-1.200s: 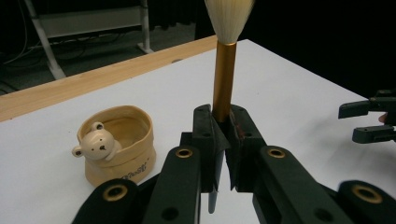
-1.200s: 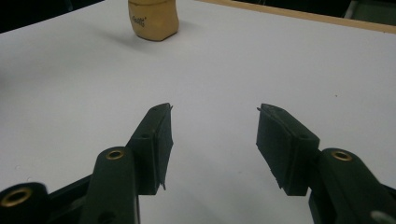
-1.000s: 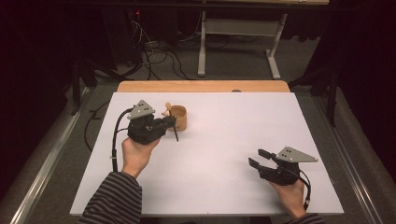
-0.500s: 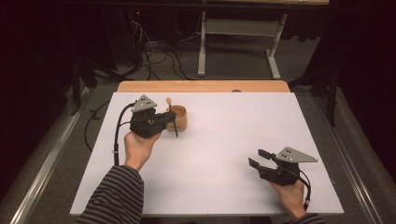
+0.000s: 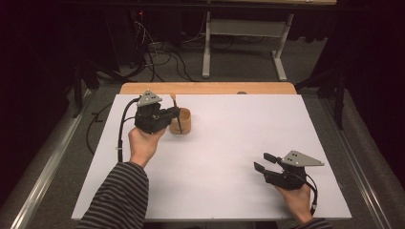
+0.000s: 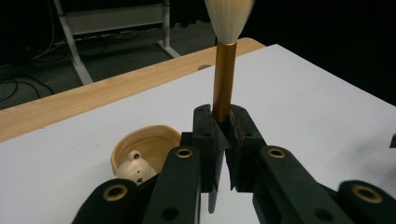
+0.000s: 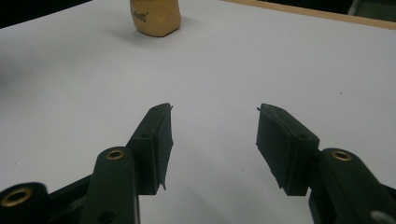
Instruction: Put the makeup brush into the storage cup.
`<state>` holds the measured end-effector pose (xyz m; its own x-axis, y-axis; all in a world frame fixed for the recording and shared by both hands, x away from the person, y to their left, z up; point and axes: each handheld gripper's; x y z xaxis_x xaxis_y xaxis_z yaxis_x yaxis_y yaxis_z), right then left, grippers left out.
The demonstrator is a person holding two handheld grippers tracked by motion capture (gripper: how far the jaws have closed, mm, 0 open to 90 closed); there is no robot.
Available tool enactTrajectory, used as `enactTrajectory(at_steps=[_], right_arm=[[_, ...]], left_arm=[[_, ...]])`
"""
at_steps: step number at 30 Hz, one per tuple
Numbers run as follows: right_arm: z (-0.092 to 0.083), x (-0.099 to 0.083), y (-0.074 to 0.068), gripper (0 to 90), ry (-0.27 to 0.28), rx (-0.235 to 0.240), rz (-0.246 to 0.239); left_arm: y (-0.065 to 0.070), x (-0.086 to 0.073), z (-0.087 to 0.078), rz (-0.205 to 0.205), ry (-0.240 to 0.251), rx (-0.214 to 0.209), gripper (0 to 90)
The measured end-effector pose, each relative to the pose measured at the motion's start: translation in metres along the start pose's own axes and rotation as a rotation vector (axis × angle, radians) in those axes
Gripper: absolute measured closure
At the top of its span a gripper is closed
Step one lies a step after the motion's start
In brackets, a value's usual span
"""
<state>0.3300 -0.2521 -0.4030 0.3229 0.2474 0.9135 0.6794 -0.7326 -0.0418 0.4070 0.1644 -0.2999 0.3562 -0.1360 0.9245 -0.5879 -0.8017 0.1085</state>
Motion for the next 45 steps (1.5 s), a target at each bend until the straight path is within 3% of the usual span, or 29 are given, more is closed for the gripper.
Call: enactTrajectory(at_steps=[29,45], right_arm=[[0.001,0.000,-0.001,47.7,-0.004,0.002,-0.005],[0.001,0.000,-0.001,47.8,-0.009,0.006,-0.009]], left_arm=[[-0.013,0.023,0.019,0.001,0.020,0.066,83.3],[-0.022,0.022,0.037,-0.012,-0.003,0.109,83.3]])
Point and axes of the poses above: each handheld gripper's, and its own axes: z roughly forward along the jaws, x roughly out of its top, y roughly to its right, and after that the axes turned 4 degrees about y, right-handed
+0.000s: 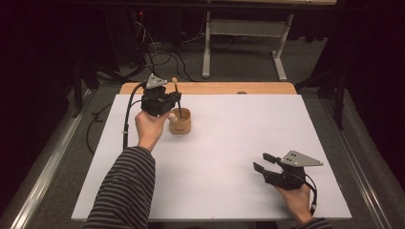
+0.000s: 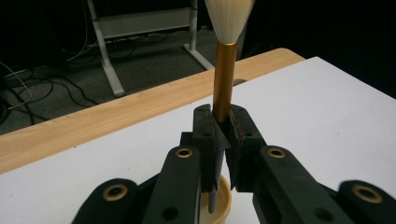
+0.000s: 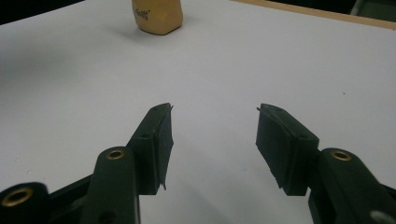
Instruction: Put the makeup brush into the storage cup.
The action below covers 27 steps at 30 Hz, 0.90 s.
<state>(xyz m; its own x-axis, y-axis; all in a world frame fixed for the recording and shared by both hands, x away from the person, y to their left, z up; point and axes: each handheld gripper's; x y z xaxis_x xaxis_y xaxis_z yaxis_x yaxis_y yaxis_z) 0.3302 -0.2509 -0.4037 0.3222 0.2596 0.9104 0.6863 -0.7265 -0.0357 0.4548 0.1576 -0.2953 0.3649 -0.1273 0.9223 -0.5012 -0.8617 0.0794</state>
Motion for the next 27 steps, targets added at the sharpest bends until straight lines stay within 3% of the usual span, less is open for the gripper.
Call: enactTrajectory(at_steps=[7,10,27], right_arm=[[0.000,0.000,0.000,47.9,-0.002,0.002,0.003],[0.000,0.000,0.000,47.7,-0.002,0.002,0.005],[0.000,0.000,0.000,46.8,0.004,-0.008,0.009]], left_arm=[[-0.003,-0.003,0.008,-0.010,-0.021,0.014,83.2],[-0.003,-0.005,0.012,0.004,-0.049,0.028,83.2],[-0.002,-0.008,0.023,0.028,-0.106,0.036,83.0]])
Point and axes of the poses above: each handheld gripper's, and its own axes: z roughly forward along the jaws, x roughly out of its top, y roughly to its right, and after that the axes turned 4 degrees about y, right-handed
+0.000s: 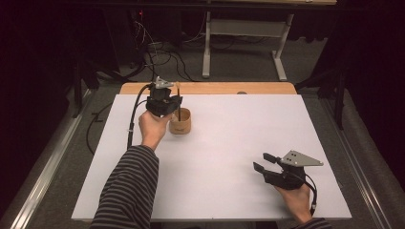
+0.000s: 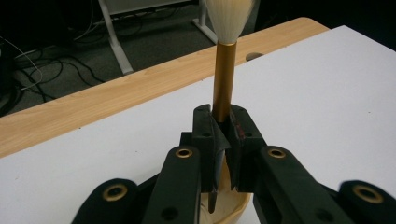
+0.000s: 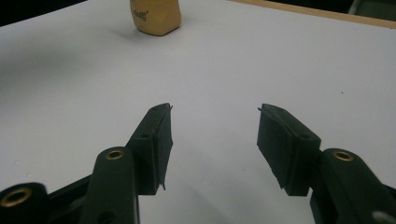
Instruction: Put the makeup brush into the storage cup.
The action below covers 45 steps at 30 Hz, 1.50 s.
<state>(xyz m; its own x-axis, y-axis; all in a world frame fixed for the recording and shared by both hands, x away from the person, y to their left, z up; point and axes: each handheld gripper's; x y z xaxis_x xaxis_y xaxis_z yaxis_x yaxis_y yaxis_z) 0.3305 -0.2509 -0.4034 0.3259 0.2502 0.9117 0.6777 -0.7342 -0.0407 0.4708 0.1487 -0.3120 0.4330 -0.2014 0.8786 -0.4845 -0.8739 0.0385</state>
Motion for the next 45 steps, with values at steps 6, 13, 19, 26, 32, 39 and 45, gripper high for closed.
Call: enactTrajectory(at_steps=[6,13,19,26,32,39,45], right_arm=[[0.000,0.000,0.000,46.6,0.001,-0.002,0.001],[-0.001,0.000,0.000,46.6,0.001,-0.002,0.006],[-0.001,0.000,0.000,46.6,0.002,-0.002,-0.002],[-0.001,0.000,0.000,46.6,0.003,0.000,-0.003],[-0.001,0.001,0.000,46.6,0.002,-0.002,-0.005],[-0.001,0.001,-0.001,46.6,0.002,0.000,-0.004],[-0.001,0.001,-0.001,46.5,0.004,0.000,-0.006]], left_arm=[[0.002,-0.001,0.005,0.013,-0.023,-0.006,82.9],[0.005,-0.002,0.007,0.020,-0.023,0.028,54.3],[0.007,-0.001,0.003,0.028,-0.019,0.036,46.0],[0.011,-0.001,-0.003,0.036,-0.007,0.019,41.9],[0.012,-0.004,-0.007,0.032,0.005,0.010,40.3],[0.013,-0.004,-0.013,0.031,0.025,-0.004,39.1],[0.013,-0.006,-0.020,0.026,0.045,-0.014,38.3]])
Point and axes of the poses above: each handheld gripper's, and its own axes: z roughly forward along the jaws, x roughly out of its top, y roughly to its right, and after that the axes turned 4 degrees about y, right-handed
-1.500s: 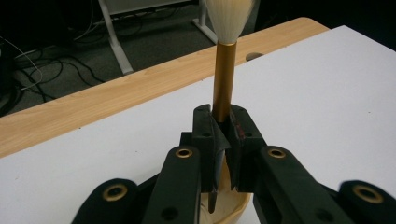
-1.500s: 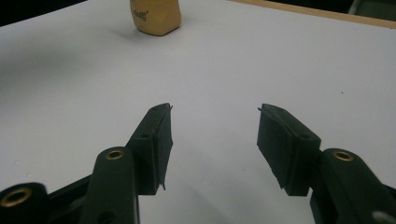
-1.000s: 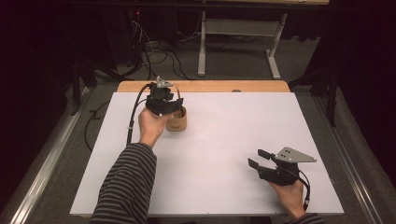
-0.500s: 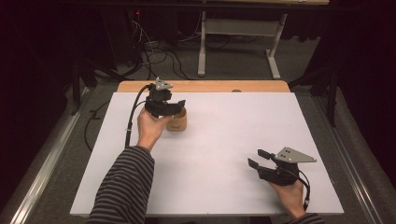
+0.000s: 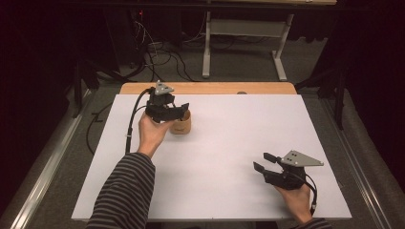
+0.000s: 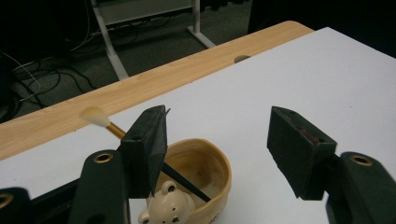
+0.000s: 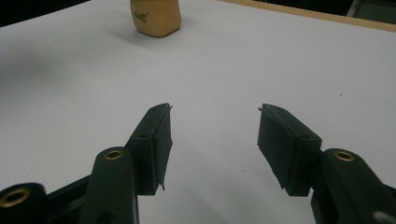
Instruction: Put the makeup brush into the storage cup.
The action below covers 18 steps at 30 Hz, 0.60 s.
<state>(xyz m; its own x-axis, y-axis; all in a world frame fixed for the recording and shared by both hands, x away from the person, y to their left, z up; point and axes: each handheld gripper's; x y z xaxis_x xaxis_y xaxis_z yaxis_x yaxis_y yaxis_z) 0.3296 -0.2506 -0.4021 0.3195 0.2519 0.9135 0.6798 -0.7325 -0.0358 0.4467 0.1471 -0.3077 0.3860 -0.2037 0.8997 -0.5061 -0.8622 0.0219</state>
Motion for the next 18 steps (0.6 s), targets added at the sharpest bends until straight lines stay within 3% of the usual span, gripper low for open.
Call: enactTrajectory(at_steps=[18], right_arm=[[0.000,0.000,0.000,46.5,-0.003,-0.003,0.008]], left_arm=[[-0.002,-0.002,-0.025,0.003,0.057,-0.034,36.0]])
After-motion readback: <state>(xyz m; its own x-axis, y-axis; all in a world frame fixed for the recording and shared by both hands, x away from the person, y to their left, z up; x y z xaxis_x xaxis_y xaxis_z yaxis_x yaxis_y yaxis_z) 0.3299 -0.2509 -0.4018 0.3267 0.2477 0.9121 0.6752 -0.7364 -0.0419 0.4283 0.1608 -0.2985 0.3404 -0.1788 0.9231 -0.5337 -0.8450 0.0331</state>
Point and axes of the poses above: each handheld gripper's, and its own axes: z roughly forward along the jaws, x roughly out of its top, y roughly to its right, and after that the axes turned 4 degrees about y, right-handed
